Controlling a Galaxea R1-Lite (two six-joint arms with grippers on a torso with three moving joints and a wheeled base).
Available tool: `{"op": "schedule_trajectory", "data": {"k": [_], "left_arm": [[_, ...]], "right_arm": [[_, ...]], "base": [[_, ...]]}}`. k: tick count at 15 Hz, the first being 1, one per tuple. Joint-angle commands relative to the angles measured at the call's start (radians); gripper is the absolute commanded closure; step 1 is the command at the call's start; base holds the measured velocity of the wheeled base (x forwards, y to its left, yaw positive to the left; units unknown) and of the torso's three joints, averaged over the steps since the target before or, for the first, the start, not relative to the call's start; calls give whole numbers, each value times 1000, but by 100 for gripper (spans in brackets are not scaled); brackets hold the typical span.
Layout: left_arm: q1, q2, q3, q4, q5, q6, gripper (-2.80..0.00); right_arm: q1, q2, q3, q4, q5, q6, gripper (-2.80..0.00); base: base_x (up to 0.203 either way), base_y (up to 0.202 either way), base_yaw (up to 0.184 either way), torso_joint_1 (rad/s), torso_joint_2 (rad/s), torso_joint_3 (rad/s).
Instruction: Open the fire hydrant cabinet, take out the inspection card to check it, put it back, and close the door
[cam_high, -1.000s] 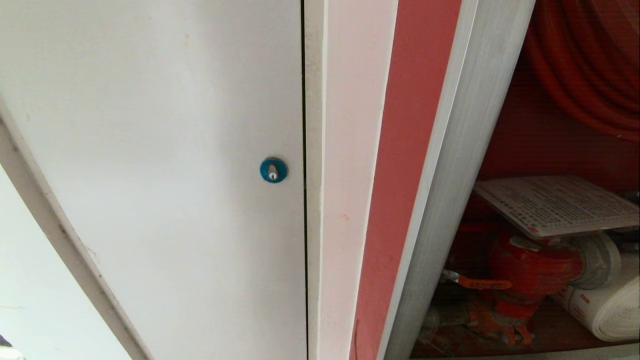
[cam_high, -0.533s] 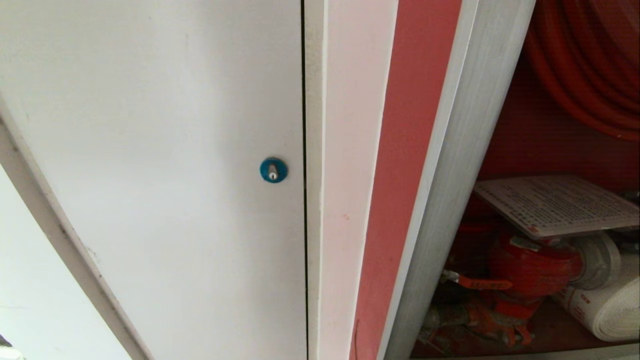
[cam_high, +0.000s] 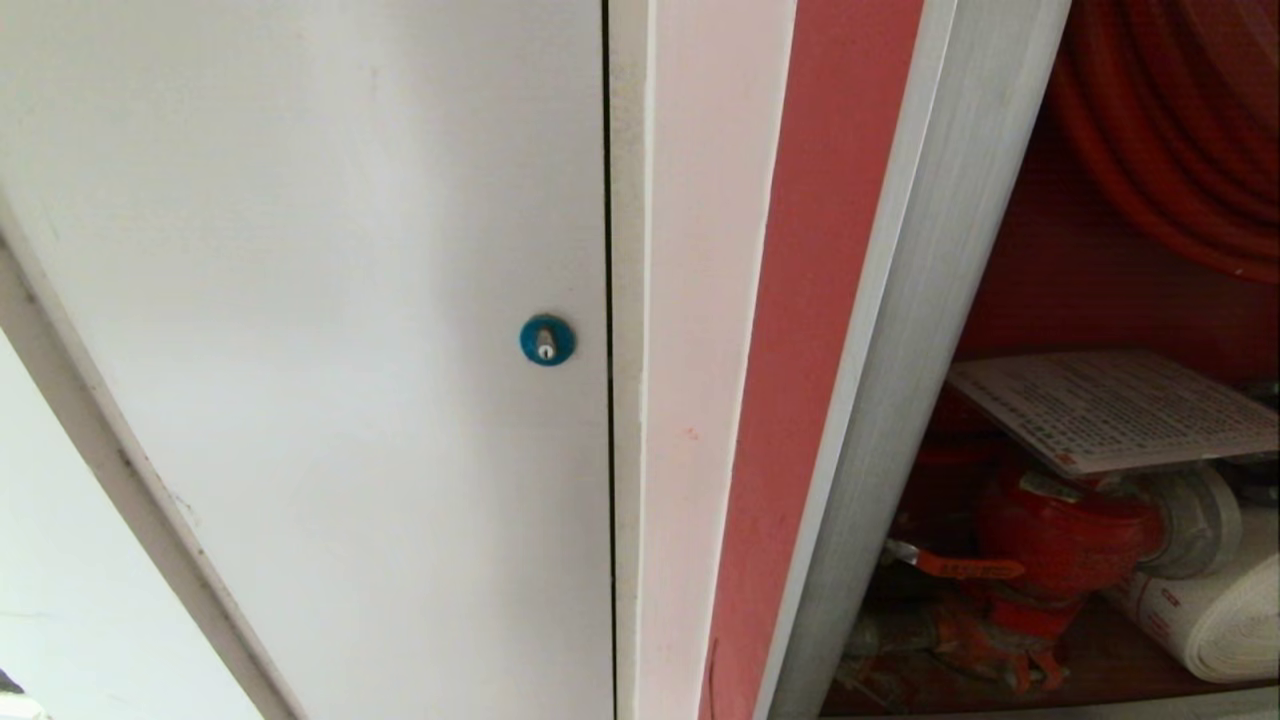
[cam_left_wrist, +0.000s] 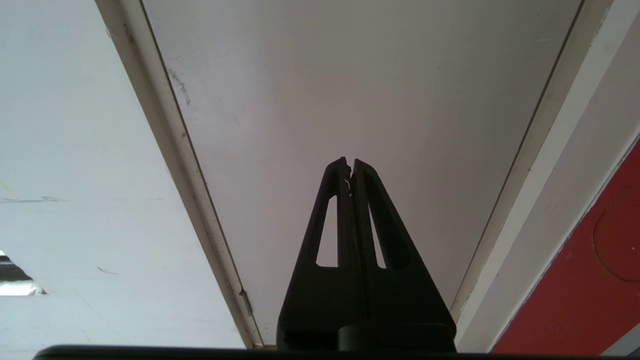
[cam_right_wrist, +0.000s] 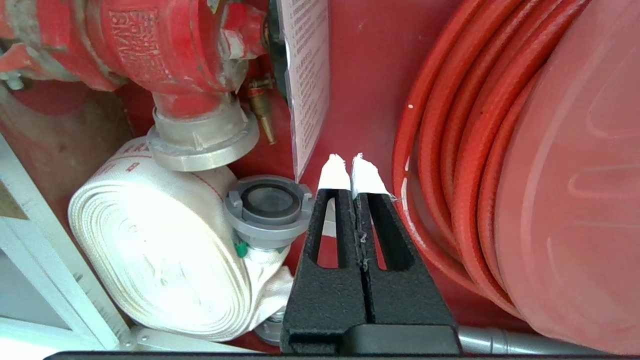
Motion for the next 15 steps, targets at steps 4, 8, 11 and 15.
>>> {"op": "schedule_trajectory", "data": {"k": [4, 8, 11, 15], "left_arm": [[0, 0, 8, -1, 0, 0, 0], [0, 0, 8, -1, 0, 0, 0], [0, 0, 8, -1, 0, 0, 0], [0, 0, 8, -1, 0, 0, 0]], "right_arm": [[-262, 5, -17, 3, 280, 81, 0], [-473, -63, -25, 59, 574, 244, 0], [-535, -145, -23, 84, 649, 401, 0], [-672, -292, 38, 97, 826, 645, 0]], "base": [[0, 0, 0, 0, 0, 0], [0, 0, 0, 0, 0, 0], [0, 0, 0, 0, 0, 0], [0, 0, 0, 0, 0, 0]]}}
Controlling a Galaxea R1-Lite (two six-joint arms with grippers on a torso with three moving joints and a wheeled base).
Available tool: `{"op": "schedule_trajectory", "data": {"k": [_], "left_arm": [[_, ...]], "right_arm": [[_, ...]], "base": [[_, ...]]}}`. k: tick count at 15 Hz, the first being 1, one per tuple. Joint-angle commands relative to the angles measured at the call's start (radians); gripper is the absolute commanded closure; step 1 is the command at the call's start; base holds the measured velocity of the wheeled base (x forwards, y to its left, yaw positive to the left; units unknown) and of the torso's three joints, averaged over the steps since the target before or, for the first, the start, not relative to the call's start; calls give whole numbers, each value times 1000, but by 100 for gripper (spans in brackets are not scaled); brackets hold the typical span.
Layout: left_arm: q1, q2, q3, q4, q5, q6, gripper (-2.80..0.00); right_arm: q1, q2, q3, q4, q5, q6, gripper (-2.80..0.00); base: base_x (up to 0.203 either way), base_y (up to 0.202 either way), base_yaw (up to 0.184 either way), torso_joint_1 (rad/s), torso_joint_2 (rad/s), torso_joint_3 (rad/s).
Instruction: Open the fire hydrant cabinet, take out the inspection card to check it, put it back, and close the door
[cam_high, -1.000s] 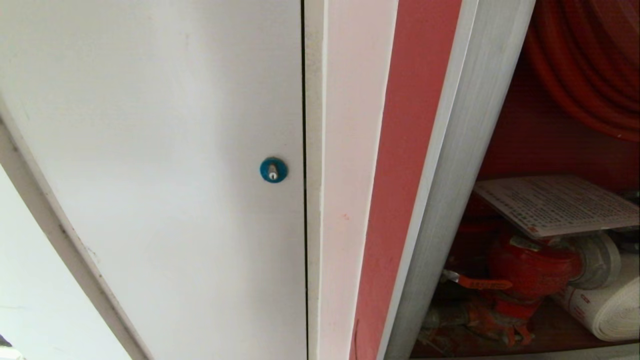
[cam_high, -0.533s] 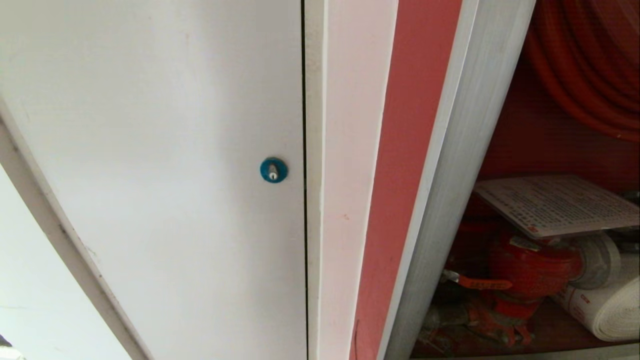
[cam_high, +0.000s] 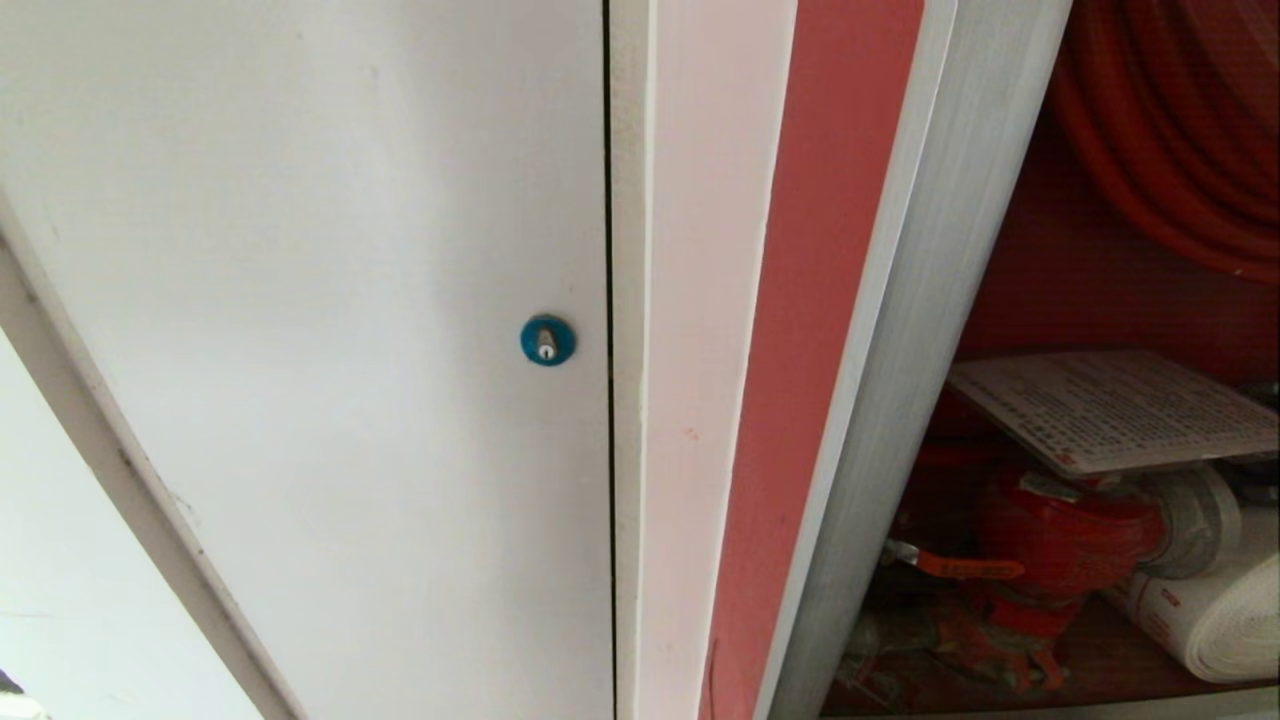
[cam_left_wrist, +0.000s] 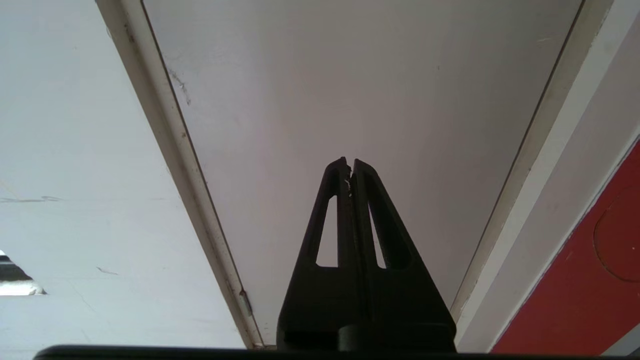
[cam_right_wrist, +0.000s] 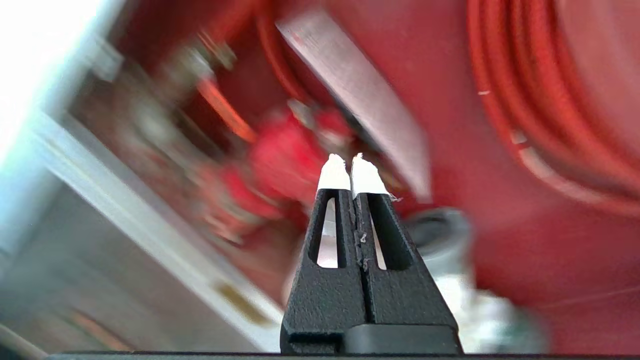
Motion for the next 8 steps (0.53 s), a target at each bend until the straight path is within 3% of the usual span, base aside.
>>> {"op": "schedule_trajectory", "data": {"k": [1, 8], "left_arm": [[0, 0, 8, -1, 0, 1, 0], [0, 0, 8, -1, 0, 0, 0]], "right_arm": [[-41, -127, 62, 3, 31, 80, 0], [4, -368, 204, -4, -29, 453, 0]], "base": [[0, 0, 0, 0, 0, 0], [0, 0, 0, 0, 0, 0]]}}
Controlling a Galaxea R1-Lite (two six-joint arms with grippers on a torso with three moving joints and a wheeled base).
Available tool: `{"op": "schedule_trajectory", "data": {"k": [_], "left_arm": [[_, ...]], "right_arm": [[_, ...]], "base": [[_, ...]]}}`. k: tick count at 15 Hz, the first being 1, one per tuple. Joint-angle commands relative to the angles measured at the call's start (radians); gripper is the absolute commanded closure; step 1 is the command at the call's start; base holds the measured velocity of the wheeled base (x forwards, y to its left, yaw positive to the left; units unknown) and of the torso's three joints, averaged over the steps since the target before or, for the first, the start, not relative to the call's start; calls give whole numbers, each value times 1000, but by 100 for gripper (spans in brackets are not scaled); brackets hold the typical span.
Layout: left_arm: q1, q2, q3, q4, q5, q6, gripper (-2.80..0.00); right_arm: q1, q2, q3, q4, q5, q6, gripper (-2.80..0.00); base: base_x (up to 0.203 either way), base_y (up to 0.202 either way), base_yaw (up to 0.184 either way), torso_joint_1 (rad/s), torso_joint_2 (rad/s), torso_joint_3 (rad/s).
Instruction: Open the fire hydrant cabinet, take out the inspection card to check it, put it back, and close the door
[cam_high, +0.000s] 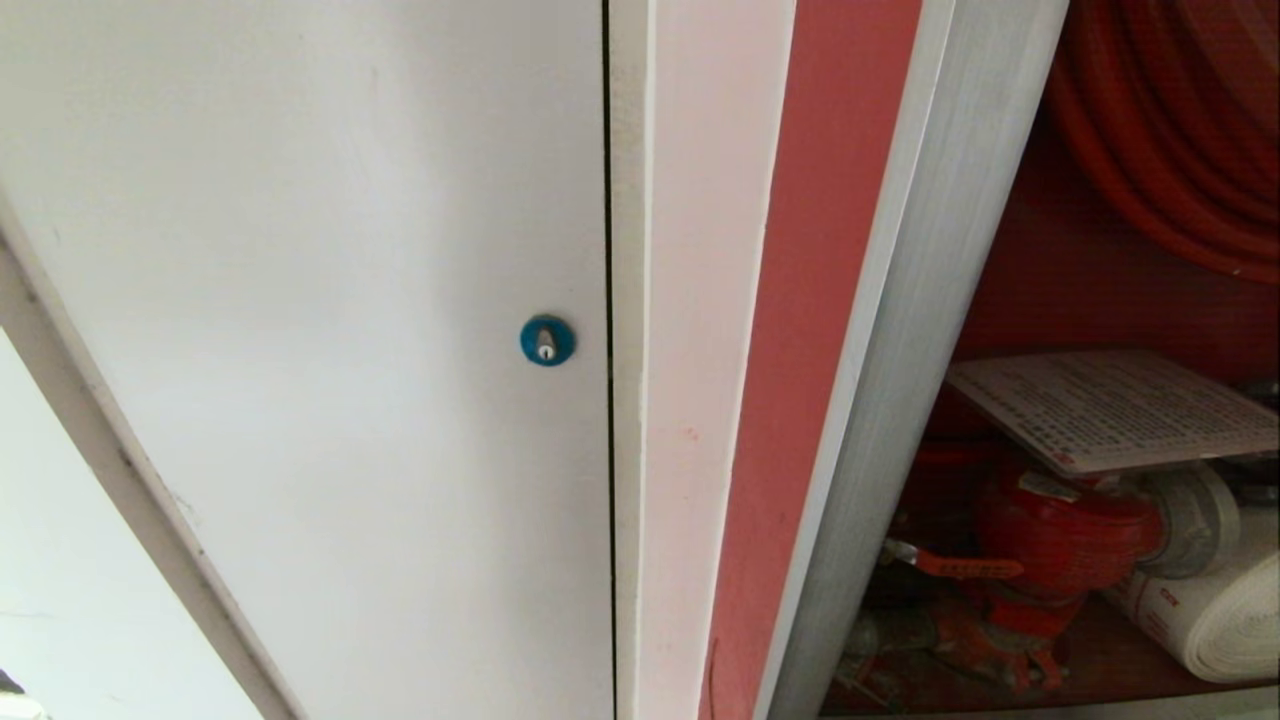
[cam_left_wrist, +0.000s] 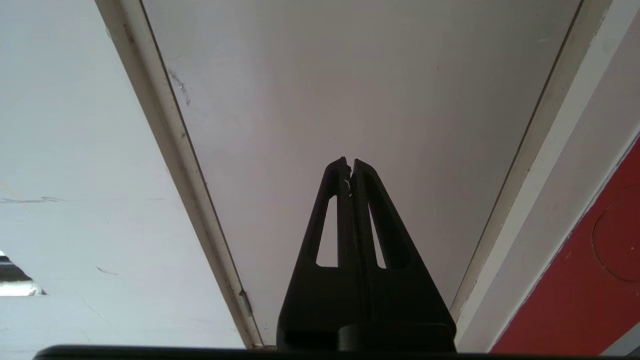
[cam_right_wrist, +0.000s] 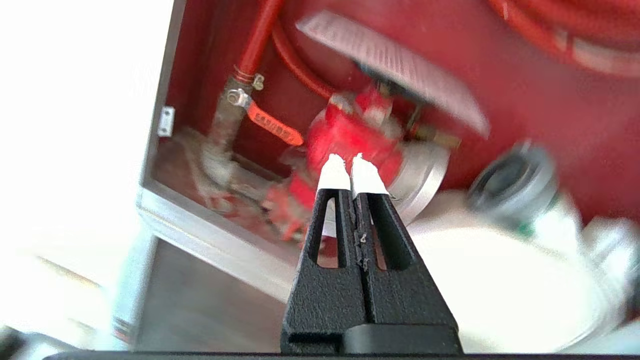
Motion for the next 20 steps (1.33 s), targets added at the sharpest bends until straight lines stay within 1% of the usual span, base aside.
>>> {"op": "schedule_trajectory", "data": {"k": [1, 3, 4, 5, 6, 8, 10, 14, 17, 19, 20], "left_arm": [[1, 0, 6, 0, 0, 0, 0], [1, 0, 8, 0, 0, 0, 0], [1, 0, 8, 0, 0, 0, 0], [1, 0, 8, -1, 0, 0, 0], [1, 0, 8, 1, 0, 0, 0], [1, 0, 7, 0, 0, 0, 0], [1, 0, 8, 0, 0, 0, 0], [1, 0, 8, -1, 0, 0, 0], [1, 0, 8, -1, 0, 0, 0], [1, 0, 6, 0, 0, 0, 0], [1, 0, 8, -1, 0, 0, 0]], "right_arm": [[9, -136, 100, 2, -28, 125, 0], [10, -175, 195, -22, -73, 263, 0], [11, -176, 244, -70, -101, 337, 0], [11, -177, 305, -143, -135, 380, 0], [11, -177, 369, -217, -163, 400, 0], [11, -177, 541, -407, -219, 424, 0], [11, -177, 670, -549, -250, 440, 0], [11, -177, 769, -665, -259, 440, 0], [11, -177, 769, -660, -258, 440, 0], [11, -177, 769, -579, -248, 434, 0], [11, -177, 770, -564, -244, 433, 0]], "base": [[0, 0, 0, 0, 0, 0], [0, 0, 0, 0, 0, 0], [0, 0, 0, 0, 0, 0], [0, 0, 0, 0, 0, 0], [0, 0, 0, 0, 0, 0], [0, 0, 0, 0, 0, 0], [0, 0, 0, 0, 0, 0], [0, 0, 0, 0, 0, 0], [0, 0, 0, 0, 0, 0], [0, 0, 0, 0, 0, 0], [0, 0, 0, 0, 0, 0]]}}
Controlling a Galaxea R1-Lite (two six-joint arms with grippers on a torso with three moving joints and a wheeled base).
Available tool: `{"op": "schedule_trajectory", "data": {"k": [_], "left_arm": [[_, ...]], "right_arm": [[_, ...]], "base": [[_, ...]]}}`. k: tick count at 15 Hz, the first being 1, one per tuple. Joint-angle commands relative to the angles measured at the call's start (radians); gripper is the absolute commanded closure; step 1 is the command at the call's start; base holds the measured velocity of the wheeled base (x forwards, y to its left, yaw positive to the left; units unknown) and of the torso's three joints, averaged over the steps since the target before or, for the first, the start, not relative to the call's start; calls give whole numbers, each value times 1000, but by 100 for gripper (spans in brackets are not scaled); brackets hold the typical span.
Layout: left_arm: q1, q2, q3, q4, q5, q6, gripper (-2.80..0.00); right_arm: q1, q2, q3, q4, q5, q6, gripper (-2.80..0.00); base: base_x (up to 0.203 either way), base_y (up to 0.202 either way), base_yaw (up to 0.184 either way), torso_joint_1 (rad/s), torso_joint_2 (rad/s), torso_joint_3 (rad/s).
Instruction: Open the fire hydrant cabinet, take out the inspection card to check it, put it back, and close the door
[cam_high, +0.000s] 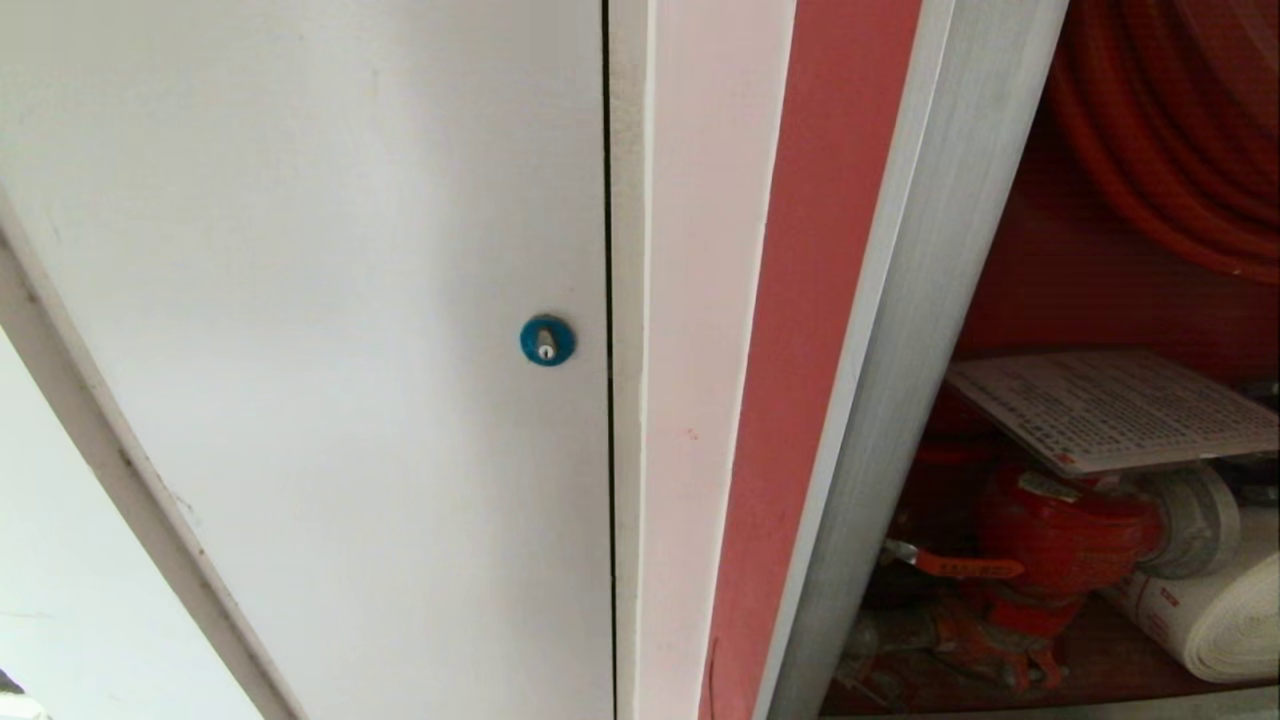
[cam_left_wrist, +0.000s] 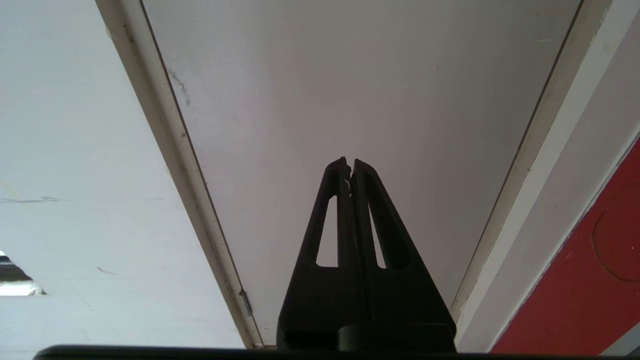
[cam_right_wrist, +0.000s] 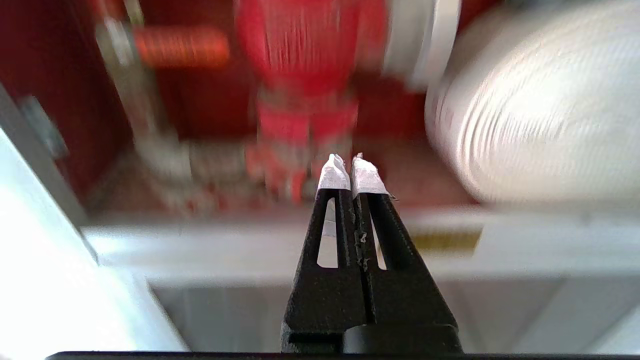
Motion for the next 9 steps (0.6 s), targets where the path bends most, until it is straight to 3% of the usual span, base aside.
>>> {"op": "schedule_trajectory", "data": {"k": [1, 9], "left_arm": [[0, 0, 8, -1, 0, 0, 0], [0, 0, 8, -1, 0, 0, 0]], "right_arm": [[0, -2, 3, 16, 3, -4, 0], [0, -2, 1, 12, 13, 7, 0]], "base": [[0, 0, 0, 0, 0, 0], [0, 0, 0, 0, 0, 0]]}}
